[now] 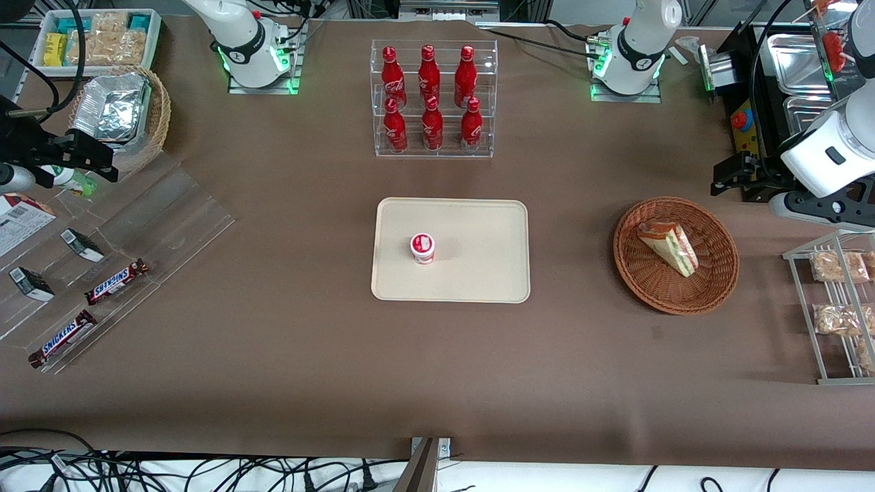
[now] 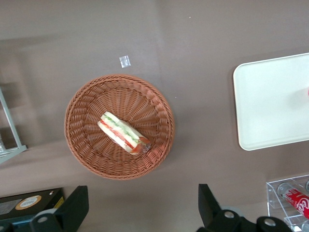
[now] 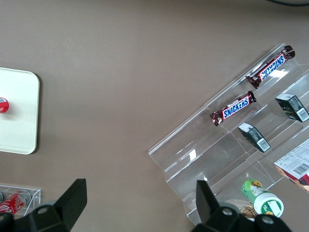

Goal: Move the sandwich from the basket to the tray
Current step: 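Move the left gripper over the basket and lower it onto the sandwich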

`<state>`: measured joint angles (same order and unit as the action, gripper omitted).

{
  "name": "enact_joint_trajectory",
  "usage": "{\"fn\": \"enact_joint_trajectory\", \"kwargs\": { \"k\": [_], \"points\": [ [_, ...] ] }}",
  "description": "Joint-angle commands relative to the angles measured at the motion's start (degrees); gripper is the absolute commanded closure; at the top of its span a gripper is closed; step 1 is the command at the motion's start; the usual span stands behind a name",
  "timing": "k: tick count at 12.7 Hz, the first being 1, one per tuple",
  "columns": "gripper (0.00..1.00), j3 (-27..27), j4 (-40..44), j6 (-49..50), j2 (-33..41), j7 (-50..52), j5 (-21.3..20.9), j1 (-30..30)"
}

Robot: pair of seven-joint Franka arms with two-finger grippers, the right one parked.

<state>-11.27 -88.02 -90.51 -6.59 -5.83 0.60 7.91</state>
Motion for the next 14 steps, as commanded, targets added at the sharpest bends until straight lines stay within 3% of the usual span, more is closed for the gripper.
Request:
{"fn": "enact_joint_trajectory", "kwargs": {
  "k": [1,6,12,14],
  "points": [
    [0.00,-0.07,1.89,0.42,-0.71,-0.06,-1.66,0.00],
    [0.00,0.64,-0.64,-1.85,-1.66,2.74,-3.85,0.87],
    [0.00,0.81,-13.48,-15.92,-1.58,15.55,-3.94,3.33],
    [0.00,0.55,-17.25,-19.17,-1.49,21.26,-6.91,3.42]
  ]
}}
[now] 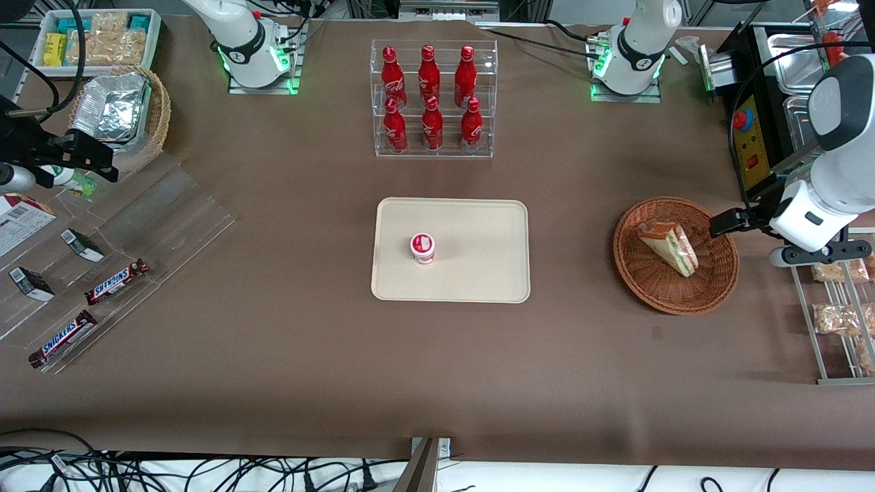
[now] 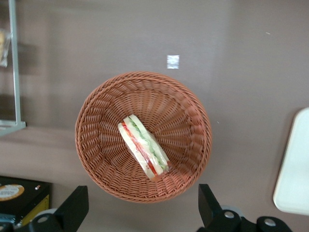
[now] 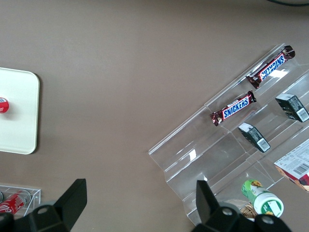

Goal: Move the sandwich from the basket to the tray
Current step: 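Move the left gripper over the basket and lower it onto the sandwich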

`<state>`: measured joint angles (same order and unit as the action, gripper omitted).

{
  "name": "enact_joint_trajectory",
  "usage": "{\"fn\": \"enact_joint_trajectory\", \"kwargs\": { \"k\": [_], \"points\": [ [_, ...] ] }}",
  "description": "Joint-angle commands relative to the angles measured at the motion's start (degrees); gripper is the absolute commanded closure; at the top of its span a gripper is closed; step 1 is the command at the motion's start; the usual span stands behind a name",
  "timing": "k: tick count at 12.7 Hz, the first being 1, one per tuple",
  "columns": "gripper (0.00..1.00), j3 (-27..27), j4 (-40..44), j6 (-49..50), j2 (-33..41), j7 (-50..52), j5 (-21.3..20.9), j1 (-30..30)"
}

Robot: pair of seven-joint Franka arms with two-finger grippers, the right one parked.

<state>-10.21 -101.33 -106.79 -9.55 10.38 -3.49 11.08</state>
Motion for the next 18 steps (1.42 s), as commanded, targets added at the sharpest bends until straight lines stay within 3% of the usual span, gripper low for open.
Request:
{"fn": "enact_joint_trajectory", "kwargs": {
  "k": [1,8,18],
  "points": [
    [0.00,-0.77,-5.70,-4.73,1.55,8.48,-3.19,0.25],
    [0.00,-1.13,-18.89,-19.93,1.55,24.58,-5.21,0.17],
    [0.00,-0.86,-29.62,-38.04,-2.31,33.56,-6.26,0.34]
  ]
}}
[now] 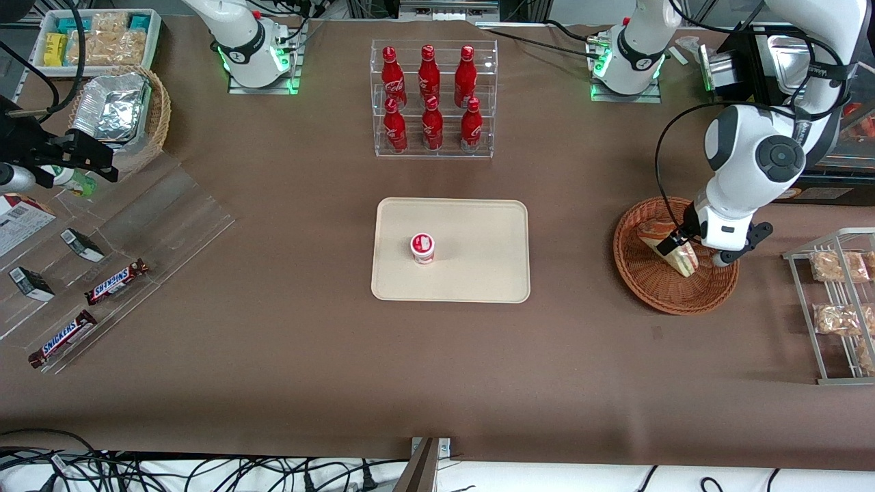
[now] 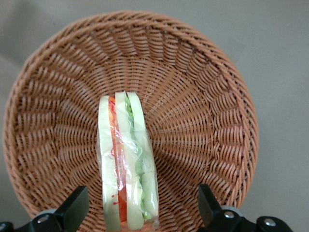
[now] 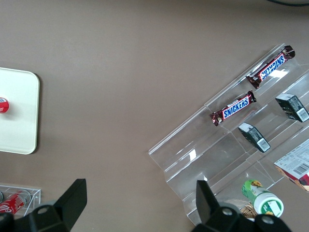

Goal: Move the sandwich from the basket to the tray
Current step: 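Close the left gripper on the wrapped sandwich in the basket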

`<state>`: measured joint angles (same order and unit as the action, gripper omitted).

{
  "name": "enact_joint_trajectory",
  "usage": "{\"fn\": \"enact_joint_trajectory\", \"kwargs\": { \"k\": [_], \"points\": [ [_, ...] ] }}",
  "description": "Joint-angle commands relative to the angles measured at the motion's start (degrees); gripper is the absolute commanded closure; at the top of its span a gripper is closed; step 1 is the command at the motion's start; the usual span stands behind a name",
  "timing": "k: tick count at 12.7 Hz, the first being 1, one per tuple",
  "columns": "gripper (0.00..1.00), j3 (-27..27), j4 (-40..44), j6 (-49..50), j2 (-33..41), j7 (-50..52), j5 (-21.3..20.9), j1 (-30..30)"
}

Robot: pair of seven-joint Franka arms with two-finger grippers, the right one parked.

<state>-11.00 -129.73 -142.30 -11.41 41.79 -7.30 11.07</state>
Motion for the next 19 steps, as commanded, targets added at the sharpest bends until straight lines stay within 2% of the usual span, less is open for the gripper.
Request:
{"fn": "enact_joint_trajectory", "kwargs": {
  "k": [1,4,7,9,10,15,19],
  "points": [
    [0.00,-0.08,-1.74,-3.59,-1.07,3.46,-4.37,0.44],
    [0.00,-0.16,-1.84,-6.23,-4.14,7.69,-10.18,1.58],
    [0.00,-0.17,-1.75,-6.24,-4.59,7.96,-10.19,1.59],
    [0.71,-0.25,-1.75,-6.15,-4.50,7.96,-10.19,1.59],
    [0.93,-0.34,-1.75,-5.97,-4.50,8.05,-10.19,1.50],
    [0.99,-0.43,-1.40,-5.36,-2.93,8.66,-10.19,1.50],
    [0.99,-2.70,4.99,8.93,0.77,5.16,-9.23,1.50]
  ]
}}
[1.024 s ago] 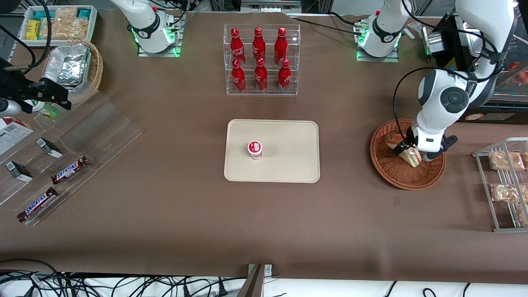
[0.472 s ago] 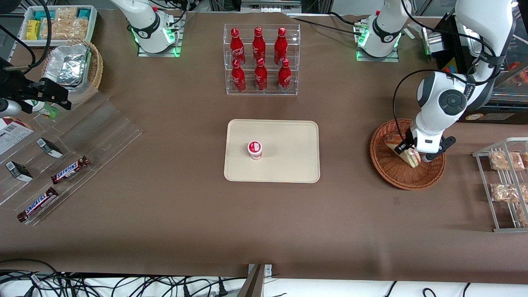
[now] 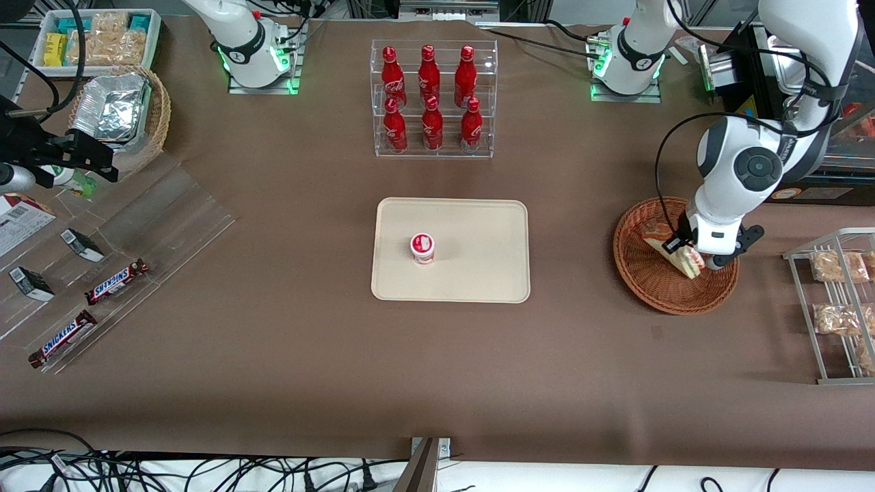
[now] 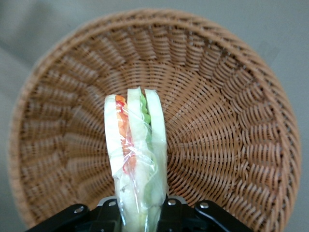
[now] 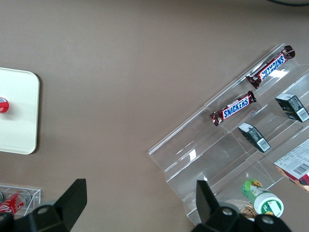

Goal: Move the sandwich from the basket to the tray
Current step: 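Close the left gripper on the wrapped sandwich in the basket, then lift the sandwich up out of the basket with the left gripper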

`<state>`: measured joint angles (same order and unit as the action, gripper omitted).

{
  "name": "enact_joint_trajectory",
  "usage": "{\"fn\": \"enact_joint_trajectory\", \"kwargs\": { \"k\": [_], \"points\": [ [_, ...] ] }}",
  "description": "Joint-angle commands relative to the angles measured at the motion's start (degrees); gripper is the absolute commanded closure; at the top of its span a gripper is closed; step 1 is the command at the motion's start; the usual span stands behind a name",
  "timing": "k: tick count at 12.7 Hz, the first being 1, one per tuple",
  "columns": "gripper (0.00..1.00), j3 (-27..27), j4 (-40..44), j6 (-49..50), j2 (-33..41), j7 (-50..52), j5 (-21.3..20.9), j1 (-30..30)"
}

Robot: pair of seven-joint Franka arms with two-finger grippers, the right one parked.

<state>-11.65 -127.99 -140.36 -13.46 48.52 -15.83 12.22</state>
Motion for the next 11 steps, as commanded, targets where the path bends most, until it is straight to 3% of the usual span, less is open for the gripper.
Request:
{"fn": "enact_joint_trajectory", "kwargs": {
  "k": [1,4,8,11],
  "points": [
    [0.99,-2.84,5.97,11.21,2.91,-2.54,-0.18,0.35],
    [0.98,-4.87,16.51,24.64,3.62,-10.61,7.10,0.26],
    [0.98,-5.40,30.05,39.42,3.62,-20.02,13.44,0.17],
    [0.98,-8.19,34.65,42.27,3.36,-23.99,16.17,-0.62]
  ]
}}
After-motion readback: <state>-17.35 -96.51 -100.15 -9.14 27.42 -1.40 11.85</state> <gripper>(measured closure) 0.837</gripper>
